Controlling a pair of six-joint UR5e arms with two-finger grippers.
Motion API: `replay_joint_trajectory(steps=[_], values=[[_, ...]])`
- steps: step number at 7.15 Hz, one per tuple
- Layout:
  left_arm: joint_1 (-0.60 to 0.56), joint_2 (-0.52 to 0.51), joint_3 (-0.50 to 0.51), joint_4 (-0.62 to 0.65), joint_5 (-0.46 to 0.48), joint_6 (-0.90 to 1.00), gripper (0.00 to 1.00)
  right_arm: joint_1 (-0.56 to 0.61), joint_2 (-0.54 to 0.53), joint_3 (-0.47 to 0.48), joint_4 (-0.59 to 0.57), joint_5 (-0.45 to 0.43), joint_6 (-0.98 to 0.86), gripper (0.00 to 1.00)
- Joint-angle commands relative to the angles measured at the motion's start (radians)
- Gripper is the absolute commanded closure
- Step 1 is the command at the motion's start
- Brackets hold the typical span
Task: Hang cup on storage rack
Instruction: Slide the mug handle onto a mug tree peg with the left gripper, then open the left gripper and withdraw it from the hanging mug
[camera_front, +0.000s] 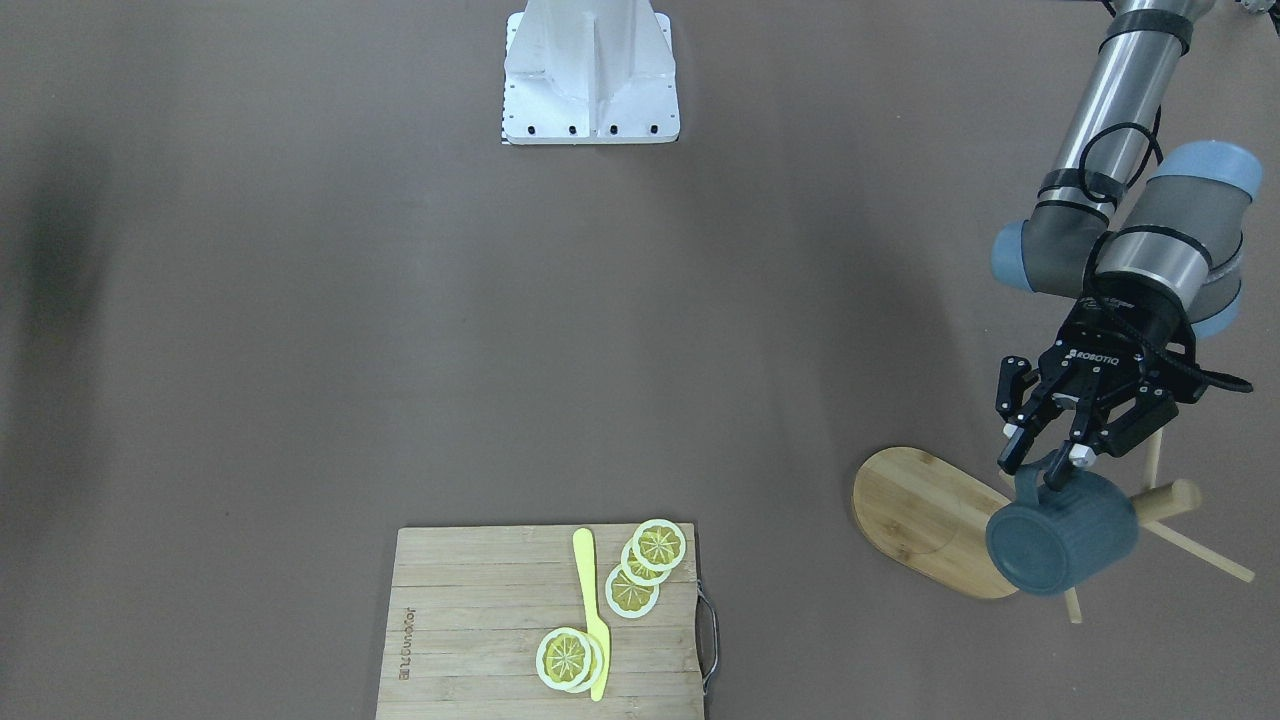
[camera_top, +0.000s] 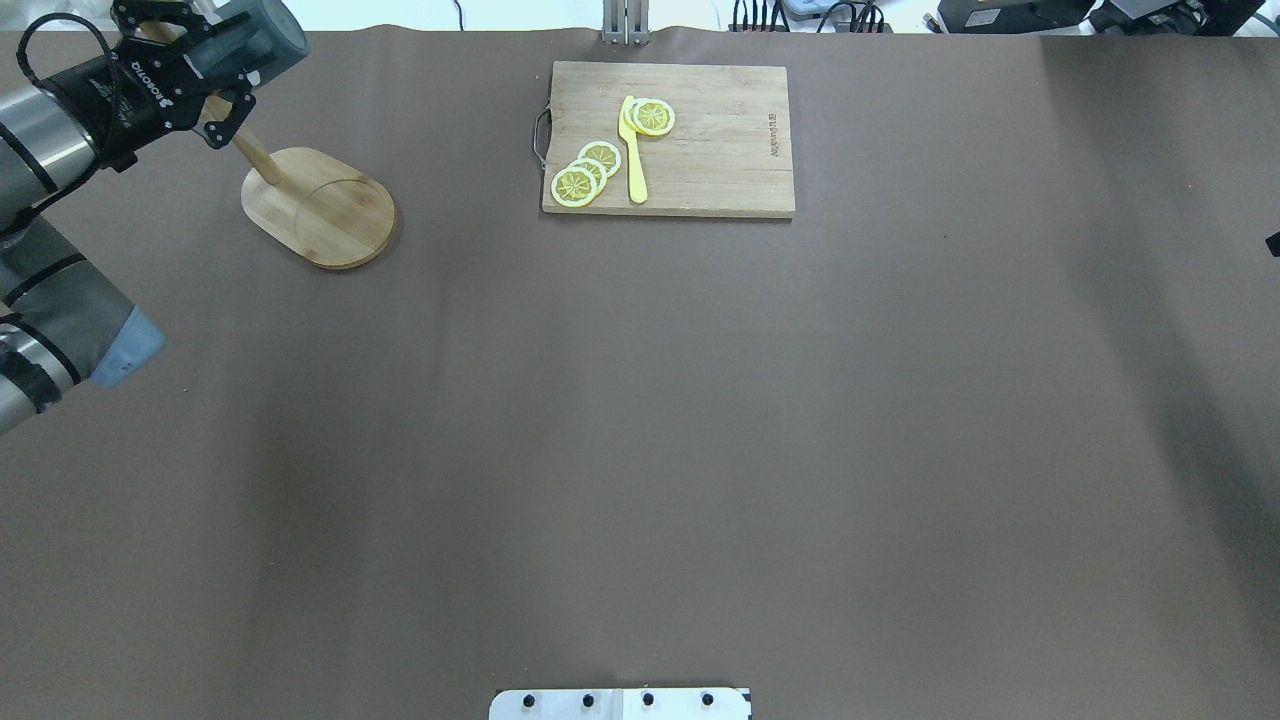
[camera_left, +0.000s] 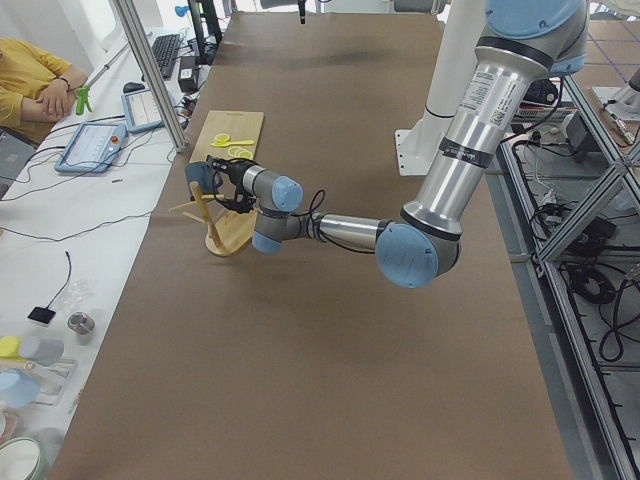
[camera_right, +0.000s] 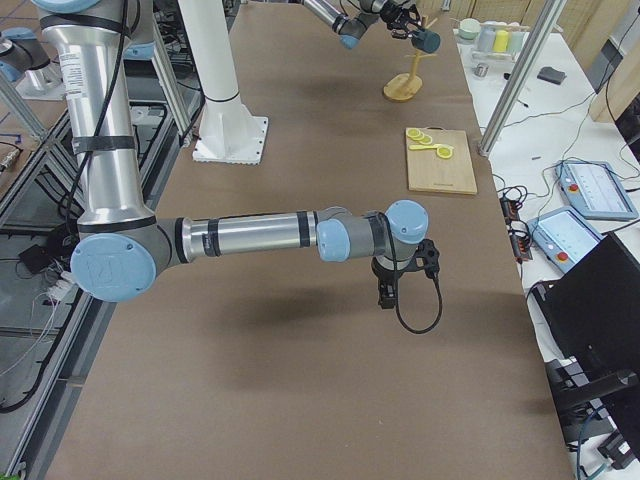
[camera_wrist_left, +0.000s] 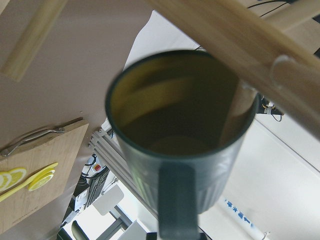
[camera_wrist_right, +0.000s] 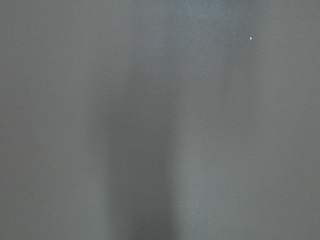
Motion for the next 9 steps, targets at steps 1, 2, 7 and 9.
replay_joint_trajectory(steps=[1, 2, 7, 9], values=[[0.000, 0.000, -0.007, -0.003, -0.003, -0.001, 0.08, 0.000, 0.002, -0.003, 0.000, 0.000, 0.000, 0.00], [-0.008, 0.003, -0.010, -0.044, -0.027, 0.006, 0.03, 0.000, 0.002, 0.000, 0.000, 0.000, 0.000, 0.00], [-0.012, 0.302, -0.234, -0.103, -0.145, 0.439, 0.03, 0.000, 0.002, 0.001, 0.000, 0.000, -0.002, 0.00], [-0.070, 0.411, -0.246, -0.036, -0.269, 0.947, 0.03, 0.003, 0.004, 0.003, 0.002, -0.002, -0.003, 0.00]])
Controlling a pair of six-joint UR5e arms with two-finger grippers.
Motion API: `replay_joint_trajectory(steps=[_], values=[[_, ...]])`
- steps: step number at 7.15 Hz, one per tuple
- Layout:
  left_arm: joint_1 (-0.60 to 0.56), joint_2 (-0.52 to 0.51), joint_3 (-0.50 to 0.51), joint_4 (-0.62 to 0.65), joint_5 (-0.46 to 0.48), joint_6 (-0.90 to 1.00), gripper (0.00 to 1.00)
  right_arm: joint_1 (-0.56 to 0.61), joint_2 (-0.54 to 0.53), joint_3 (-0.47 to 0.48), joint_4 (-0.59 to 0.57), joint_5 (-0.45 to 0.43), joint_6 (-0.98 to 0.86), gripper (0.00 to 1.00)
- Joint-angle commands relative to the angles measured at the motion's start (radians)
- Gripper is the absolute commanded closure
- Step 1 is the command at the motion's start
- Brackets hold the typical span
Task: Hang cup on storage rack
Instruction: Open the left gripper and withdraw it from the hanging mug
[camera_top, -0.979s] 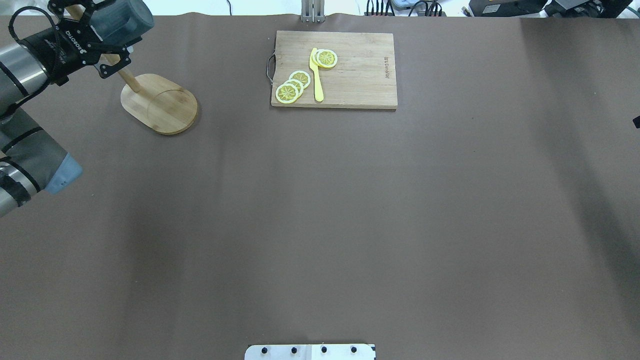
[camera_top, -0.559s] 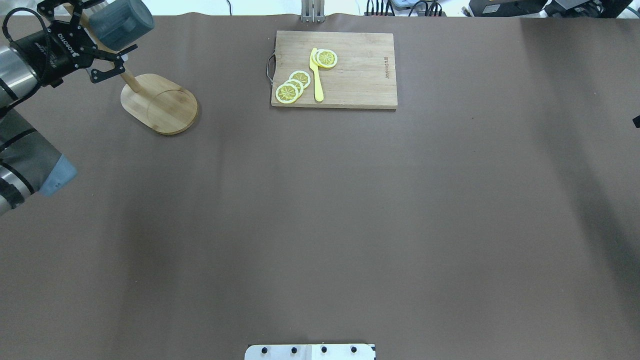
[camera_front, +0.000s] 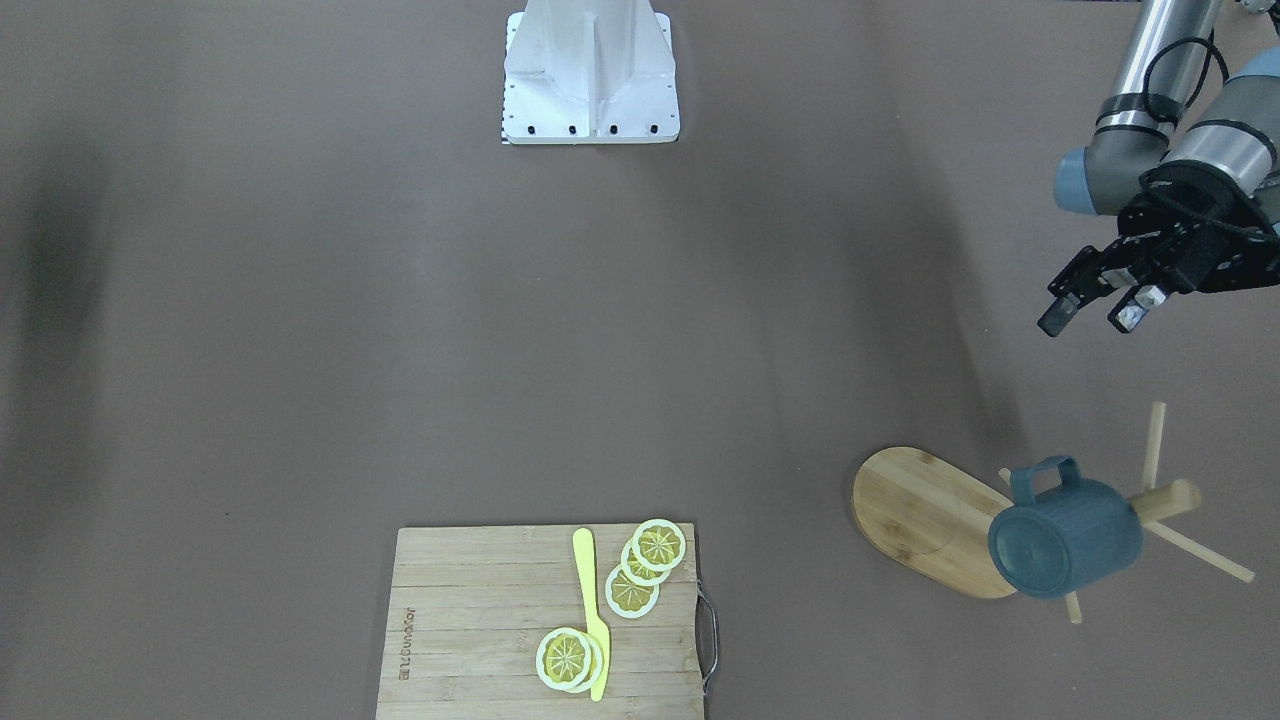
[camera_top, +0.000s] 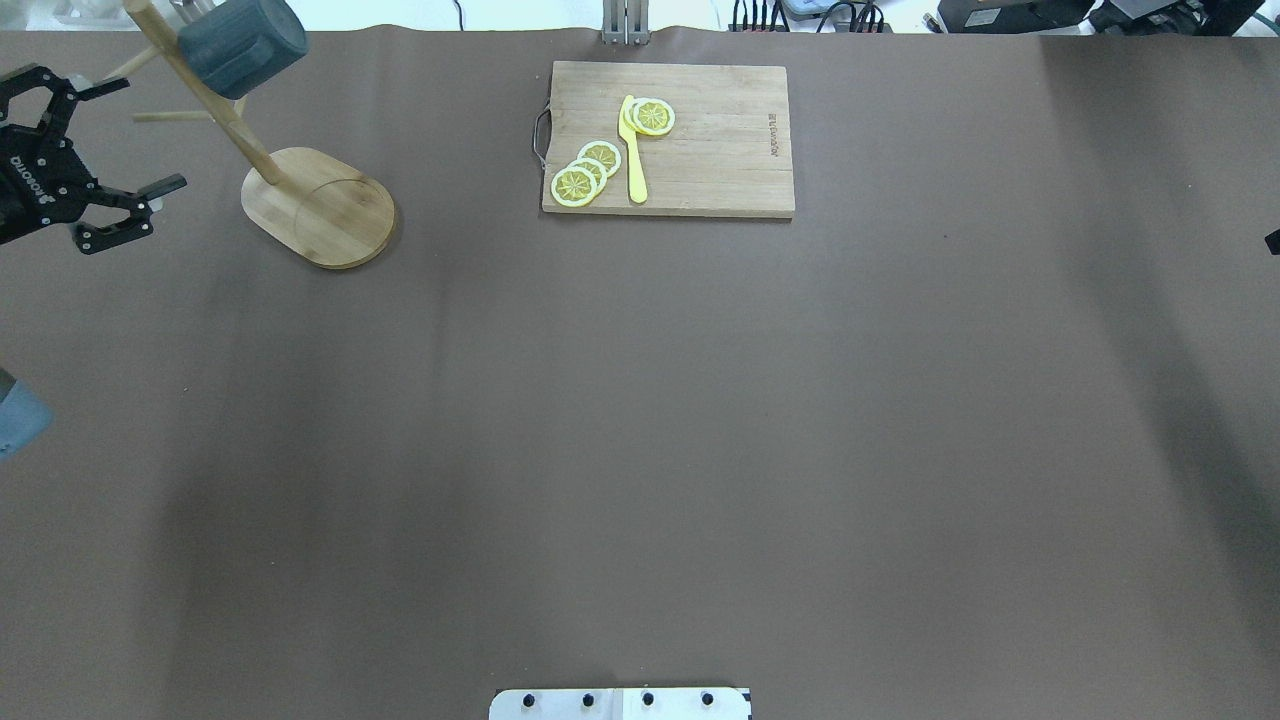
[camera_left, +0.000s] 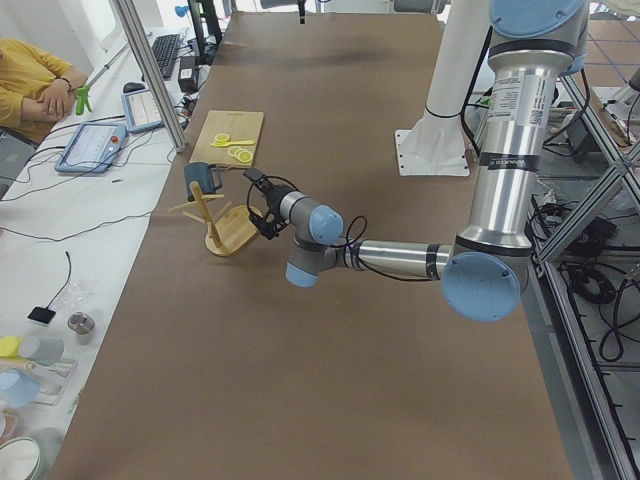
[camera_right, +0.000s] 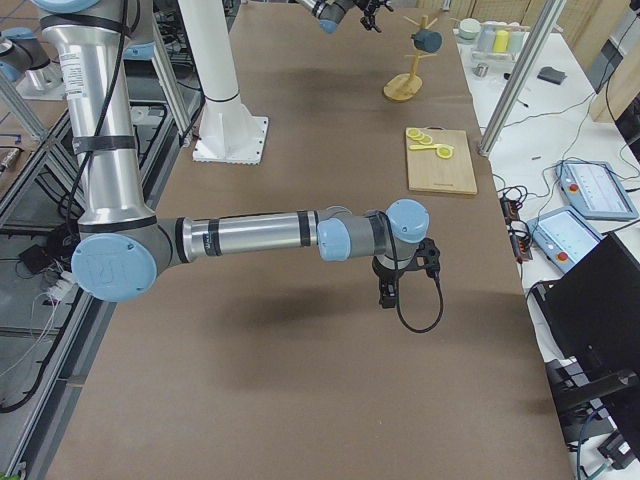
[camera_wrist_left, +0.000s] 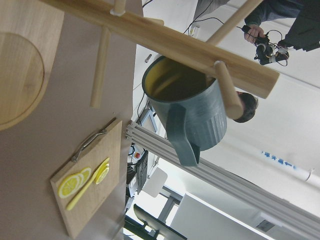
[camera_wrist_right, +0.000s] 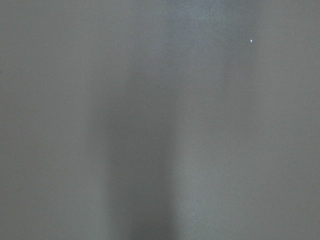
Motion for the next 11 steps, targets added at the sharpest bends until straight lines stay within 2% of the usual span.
replay_joint_trajectory(steps=[1, 2, 3, 4, 5, 7, 8, 9, 11], values=[[-0.062, 0.094, -0.011, 0.099, -0.090, 0.503, 0.03, 0.005, 0.007, 0.003, 0.003, -0.001, -0.001, 0.00], [-0.098, 0.128, -0.010, 0.154, -0.090, 0.673, 0.03, 0.009, 0.007, 0.001, 0.030, -0.007, -0.001, 0.00], [-0.131, 0.156, -0.008, 0.216, -0.090, 0.892, 0.03, 0.008, -0.003, -0.011, 0.108, -0.026, -0.001, 0.00], [-0.202, 0.171, -0.013, 0.326, -0.116, 1.110, 0.03, 0.014, -0.009, -0.011, 0.118, -0.071, -0.007, 0.00], [-0.269, 0.173, -0.011, 0.448, -0.180, 1.381, 0.03, 0.017, -0.011, -0.013, 0.116, -0.095, -0.011, 0.00], [-0.372, 0.178, -0.017, 0.707, -0.239, 1.788, 0.03, 0.066, -0.017, -0.032, 0.118, -0.109, -0.017, 0.00], [-0.456, 0.167, -0.020, 0.882, -0.291, 2.035, 0.03, 0.071, -0.017, -0.034, 0.118, -0.111, -0.018, 0.00], [-0.521, 0.139, -0.054, 1.108, -0.338, 2.207, 0.03, 0.083, -0.019, -0.034, 0.116, -0.116, -0.018, 0.00], [-0.537, 0.063, -0.215, 1.620, -0.351, 2.243, 0.03, 0.092, -0.034, -0.042, 0.116, -0.142, -0.015, 0.00]])
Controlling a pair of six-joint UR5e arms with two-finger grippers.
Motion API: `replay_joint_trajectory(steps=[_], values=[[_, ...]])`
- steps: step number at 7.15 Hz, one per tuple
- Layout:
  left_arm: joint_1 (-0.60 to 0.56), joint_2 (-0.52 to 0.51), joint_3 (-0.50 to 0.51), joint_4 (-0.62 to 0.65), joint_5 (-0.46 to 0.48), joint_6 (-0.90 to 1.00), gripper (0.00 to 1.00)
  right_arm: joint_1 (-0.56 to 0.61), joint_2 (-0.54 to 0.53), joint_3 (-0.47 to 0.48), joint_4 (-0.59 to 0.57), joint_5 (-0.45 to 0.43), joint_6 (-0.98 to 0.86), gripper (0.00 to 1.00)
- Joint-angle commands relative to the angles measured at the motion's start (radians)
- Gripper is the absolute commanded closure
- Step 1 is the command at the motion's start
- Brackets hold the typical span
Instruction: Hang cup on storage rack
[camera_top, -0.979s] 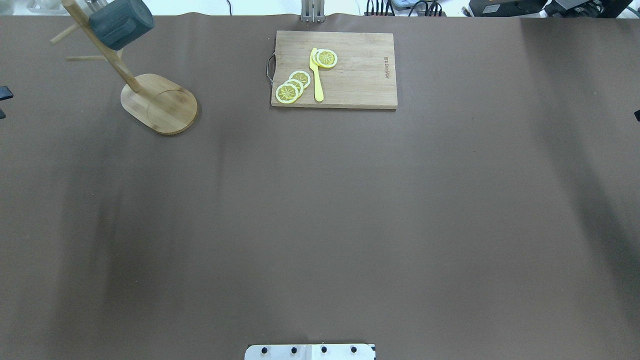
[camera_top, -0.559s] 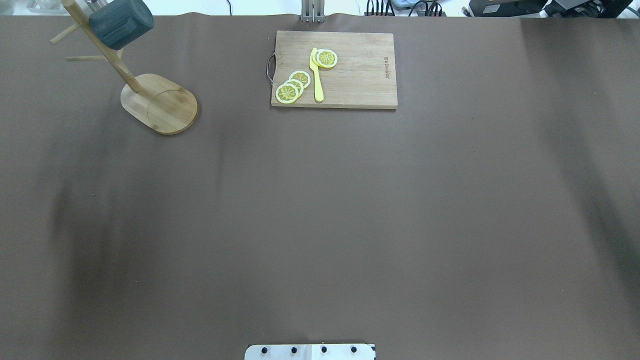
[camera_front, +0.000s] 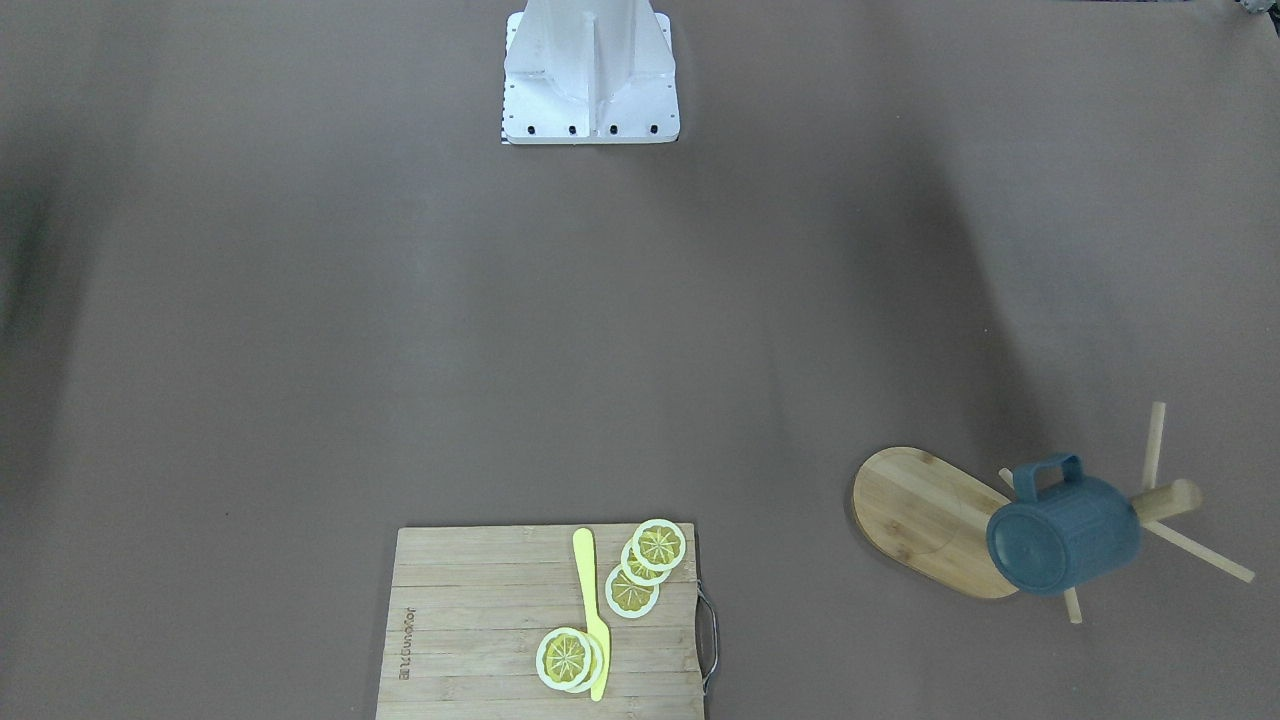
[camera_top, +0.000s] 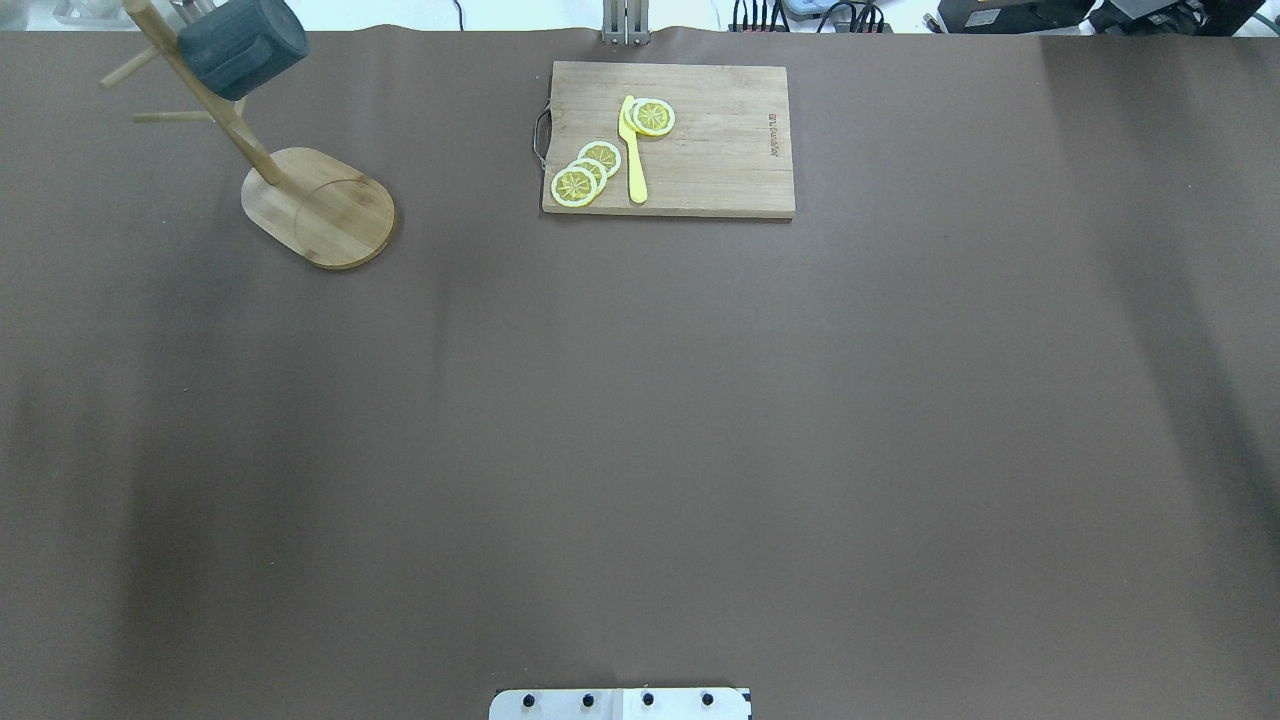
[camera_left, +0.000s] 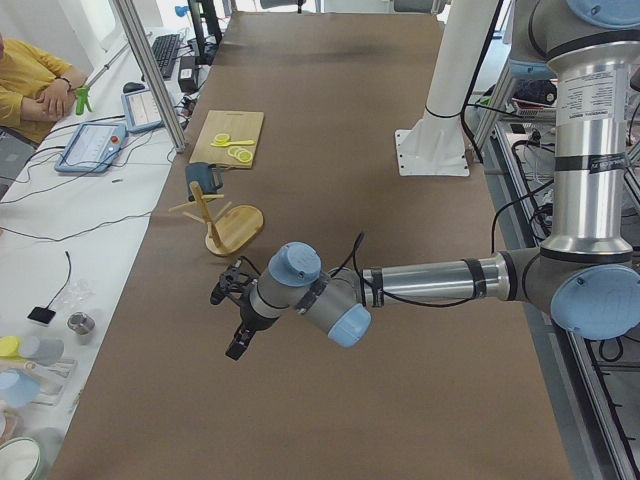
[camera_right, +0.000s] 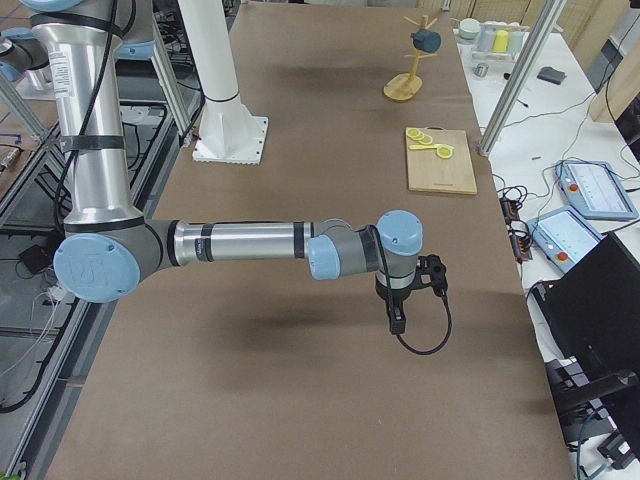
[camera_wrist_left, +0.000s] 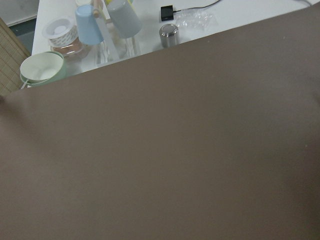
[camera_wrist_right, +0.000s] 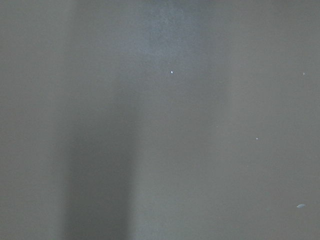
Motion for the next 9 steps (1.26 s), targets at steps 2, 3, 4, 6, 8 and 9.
replay_joint_trajectory(steps=[2, 3, 4, 6, 8, 9], values=[[-0.016, -0.052, -0.133, 0.516, -0.202, 0.045, 0.03, 0.006, -0.010, -0.019, 0.000, -0.011, 0.001, 0.00], [-0.017, -0.031, -0.139, 0.513, -0.271, 0.045, 0.02, 0.006, -0.013, -0.019, 0.001, -0.011, 0.001, 0.00], [-0.014, 0.016, -0.156, 0.509, -0.268, 0.045, 0.02, 0.006, -0.013, -0.022, 0.000, -0.011, 0.002, 0.00], [-0.016, 0.023, -0.196, 0.509, -0.235, 0.045, 0.02, 0.005, -0.011, -0.028, -0.002, 0.002, 0.015, 0.00], [-0.016, 0.040, -0.231, 0.509, -0.235, 0.045, 0.02, 0.006, -0.013, -0.013, 0.001, 0.020, 0.015, 0.00], [-0.017, 0.046, -0.233, 0.512, -0.242, 0.036, 0.02, 0.006, -0.008, -0.006, 0.001, 0.019, 0.015, 0.00]])
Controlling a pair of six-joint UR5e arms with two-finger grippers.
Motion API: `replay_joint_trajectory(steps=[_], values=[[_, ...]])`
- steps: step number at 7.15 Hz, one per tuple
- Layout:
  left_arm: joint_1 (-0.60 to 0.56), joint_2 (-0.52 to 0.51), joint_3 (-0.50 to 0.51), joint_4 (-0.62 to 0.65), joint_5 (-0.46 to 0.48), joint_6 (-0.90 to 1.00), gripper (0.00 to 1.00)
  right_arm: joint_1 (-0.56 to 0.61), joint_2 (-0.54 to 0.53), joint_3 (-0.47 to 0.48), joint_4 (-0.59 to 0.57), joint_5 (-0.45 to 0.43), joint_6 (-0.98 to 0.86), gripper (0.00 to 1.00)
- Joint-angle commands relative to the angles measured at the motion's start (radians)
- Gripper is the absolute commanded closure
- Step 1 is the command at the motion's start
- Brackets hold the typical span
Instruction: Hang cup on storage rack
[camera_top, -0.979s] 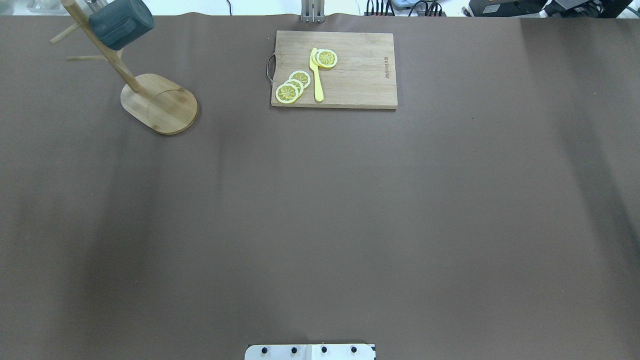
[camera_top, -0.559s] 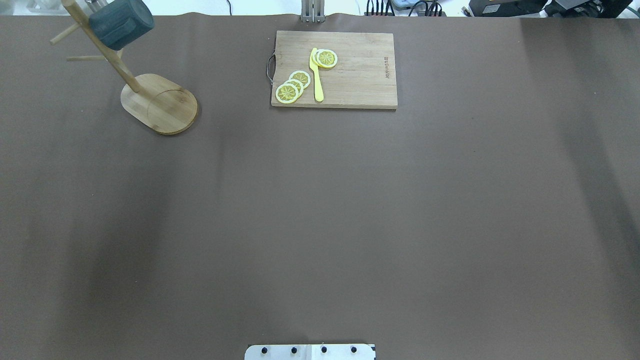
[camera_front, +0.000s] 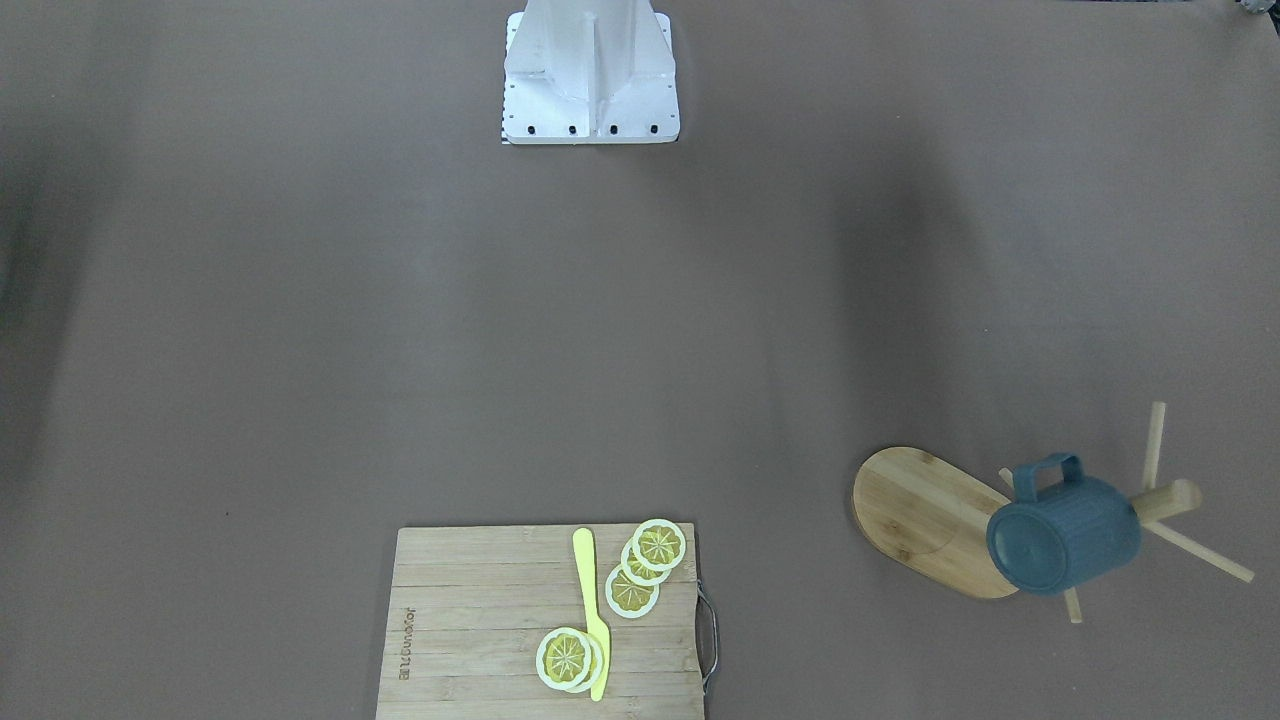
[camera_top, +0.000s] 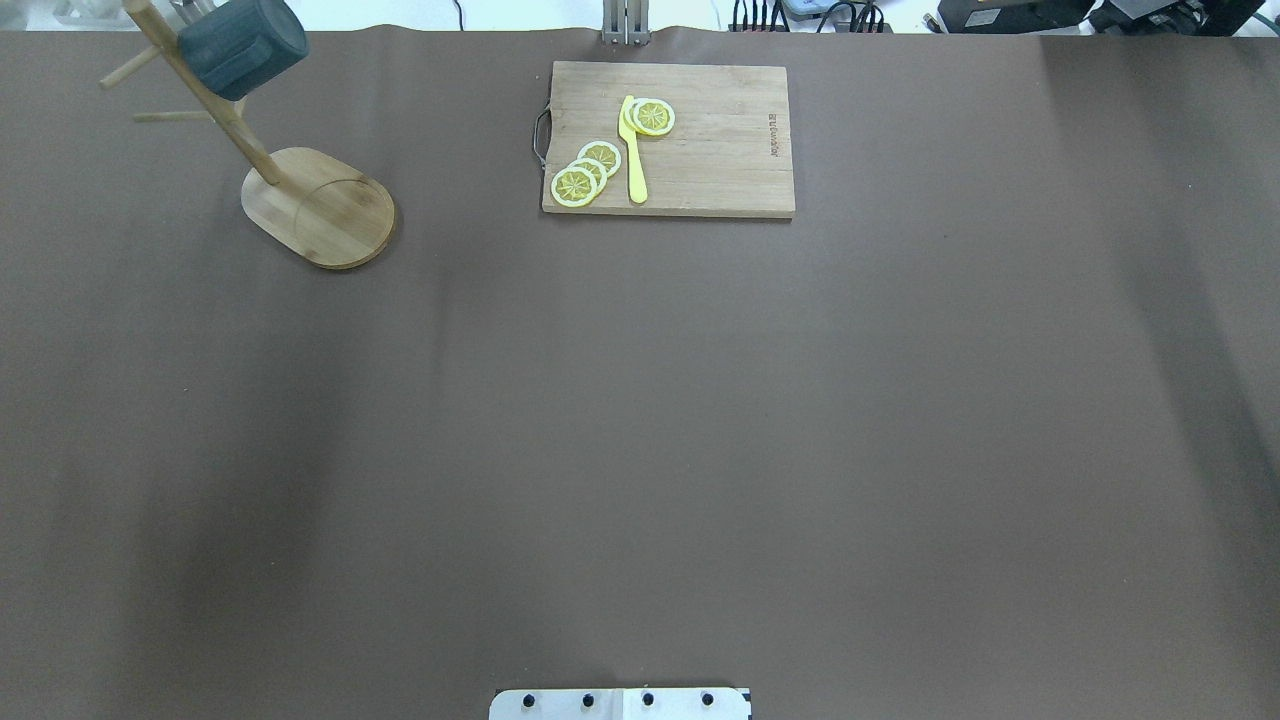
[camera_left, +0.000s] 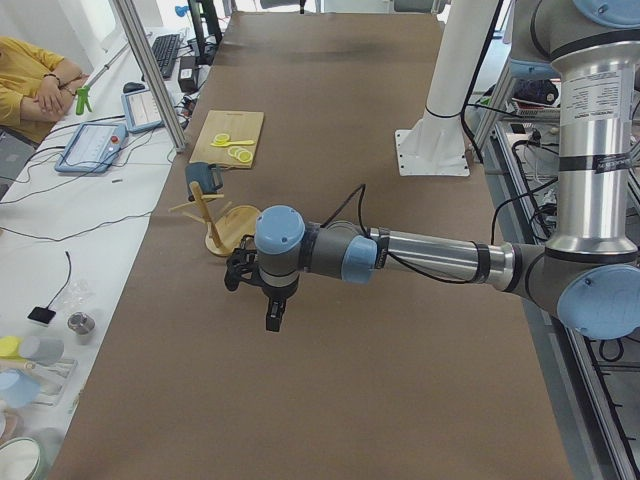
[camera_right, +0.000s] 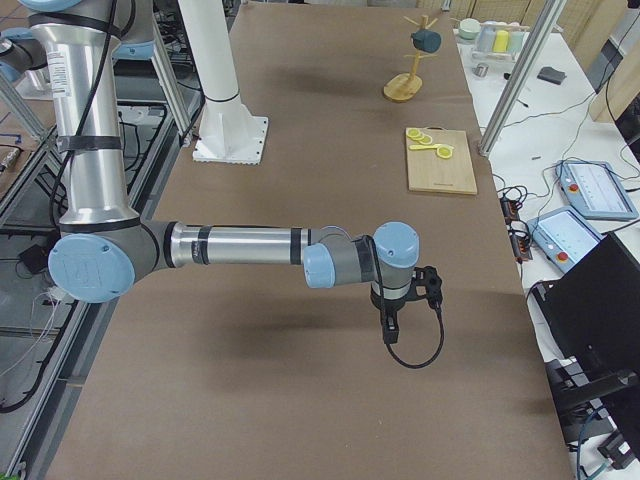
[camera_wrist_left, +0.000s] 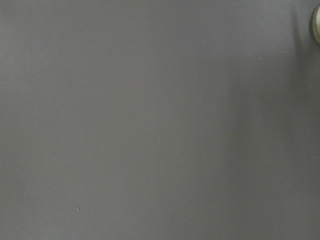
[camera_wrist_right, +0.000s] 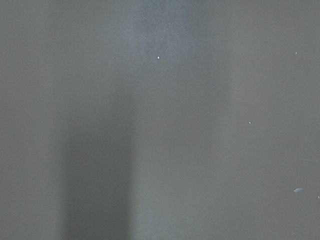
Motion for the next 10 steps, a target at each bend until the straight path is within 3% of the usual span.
replay_joint_trajectory(steps=[1, 3, 10], values=[[0.001, -0.002, -0.001, 0.003, 0.004, -0.007, 0.02, 0.001, 0.004, 0.012, 0.001, 0.004, 0.000, 0.00], [0.001, -0.005, 0.004, 0.001, 0.004, -0.009, 0.02, 0.001, 0.009, 0.057, -0.011, 0.005, 0.000, 0.00], [0.003, -0.002, 0.002, -0.002, -0.004, -0.009, 0.02, 0.001, -0.026, 0.060, -0.013, 0.020, -0.001, 0.00]])
